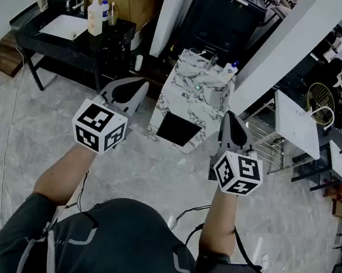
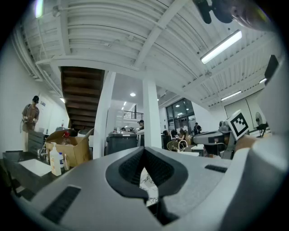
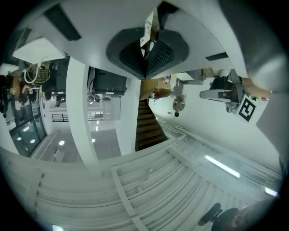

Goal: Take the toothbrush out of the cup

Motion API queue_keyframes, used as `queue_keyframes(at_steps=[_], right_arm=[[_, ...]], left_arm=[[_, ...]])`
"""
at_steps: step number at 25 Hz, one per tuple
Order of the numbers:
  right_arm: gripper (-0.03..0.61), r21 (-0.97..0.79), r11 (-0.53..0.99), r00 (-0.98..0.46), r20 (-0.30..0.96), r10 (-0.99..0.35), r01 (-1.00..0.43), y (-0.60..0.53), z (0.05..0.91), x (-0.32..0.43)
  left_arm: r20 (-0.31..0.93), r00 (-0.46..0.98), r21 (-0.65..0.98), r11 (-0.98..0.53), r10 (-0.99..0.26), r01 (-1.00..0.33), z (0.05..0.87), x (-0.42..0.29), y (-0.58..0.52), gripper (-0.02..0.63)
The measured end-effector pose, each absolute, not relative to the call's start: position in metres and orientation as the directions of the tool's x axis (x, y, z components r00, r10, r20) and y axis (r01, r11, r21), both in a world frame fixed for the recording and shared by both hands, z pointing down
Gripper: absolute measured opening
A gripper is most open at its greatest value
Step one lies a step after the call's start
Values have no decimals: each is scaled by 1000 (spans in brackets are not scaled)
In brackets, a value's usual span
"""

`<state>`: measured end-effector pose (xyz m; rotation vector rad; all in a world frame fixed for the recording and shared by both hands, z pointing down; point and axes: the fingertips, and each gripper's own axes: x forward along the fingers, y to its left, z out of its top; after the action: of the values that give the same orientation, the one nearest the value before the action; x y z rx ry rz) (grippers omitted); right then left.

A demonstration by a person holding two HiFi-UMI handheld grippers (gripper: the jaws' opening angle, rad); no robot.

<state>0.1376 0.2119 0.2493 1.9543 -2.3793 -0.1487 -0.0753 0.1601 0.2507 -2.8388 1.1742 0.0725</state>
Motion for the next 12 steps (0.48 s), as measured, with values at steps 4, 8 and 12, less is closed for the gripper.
queue_keyframes(at_steps=[4,8,12], right_arm=[[26,104,177,-179,-11,-984,-979,220,251,132],[26,108,164,-165,-9,-986,-981,228,250,124],[28,94,142,-146,-33,-989,-985,237,247,116]], left_arm=[[-59,710,-24,-710,-702,-704,256,-79,167,9],[-56,714,-16,-715,-698,-699,261,-88,172,9],[-44,721,-19,-721,-691,-693,264,-98,177,9]])
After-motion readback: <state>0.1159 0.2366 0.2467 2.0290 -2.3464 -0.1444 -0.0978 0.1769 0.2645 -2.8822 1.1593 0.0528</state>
